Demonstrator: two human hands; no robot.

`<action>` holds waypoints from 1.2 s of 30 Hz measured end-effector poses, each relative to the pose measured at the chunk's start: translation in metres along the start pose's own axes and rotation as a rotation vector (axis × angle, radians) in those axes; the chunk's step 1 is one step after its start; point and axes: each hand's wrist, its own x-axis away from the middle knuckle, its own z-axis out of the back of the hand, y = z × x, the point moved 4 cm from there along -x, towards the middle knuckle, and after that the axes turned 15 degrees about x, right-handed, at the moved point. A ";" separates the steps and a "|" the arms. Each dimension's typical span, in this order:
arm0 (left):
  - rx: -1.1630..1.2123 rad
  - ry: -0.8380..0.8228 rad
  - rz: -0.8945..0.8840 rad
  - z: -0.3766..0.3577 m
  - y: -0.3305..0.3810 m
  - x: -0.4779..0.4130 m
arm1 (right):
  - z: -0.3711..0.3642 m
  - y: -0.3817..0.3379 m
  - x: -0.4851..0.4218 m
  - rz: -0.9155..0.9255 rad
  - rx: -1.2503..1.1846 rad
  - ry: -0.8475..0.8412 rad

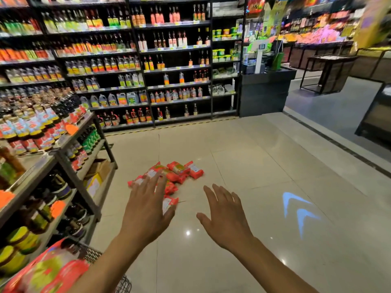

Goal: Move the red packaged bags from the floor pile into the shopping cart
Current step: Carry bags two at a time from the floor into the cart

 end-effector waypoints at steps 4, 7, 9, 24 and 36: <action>-0.003 -0.045 0.020 -0.031 0.002 -0.022 | -0.014 0.027 -0.022 -0.016 -0.044 -0.022; -0.014 -0.072 0.030 -0.051 -0.009 -0.046 | -0.028 0.037 -0.051 -0.009 -0.014 -0.041; -0.012 -0.081 0.059 -0.065 -0.019 -0.063 | -0.037 0.043 -0.075 0.018 0.008 -0.073; 0.124 -0.079 0.057 -0.163 -0.052 -0.292 | -0.039 0.125 -0.295 -0.046 0.055 -0.062; 0.012 -0.071 0.064 -0.242 -0.057 -0.482 | -0.073 0.216 -0.497 0.046 0.004 -0.045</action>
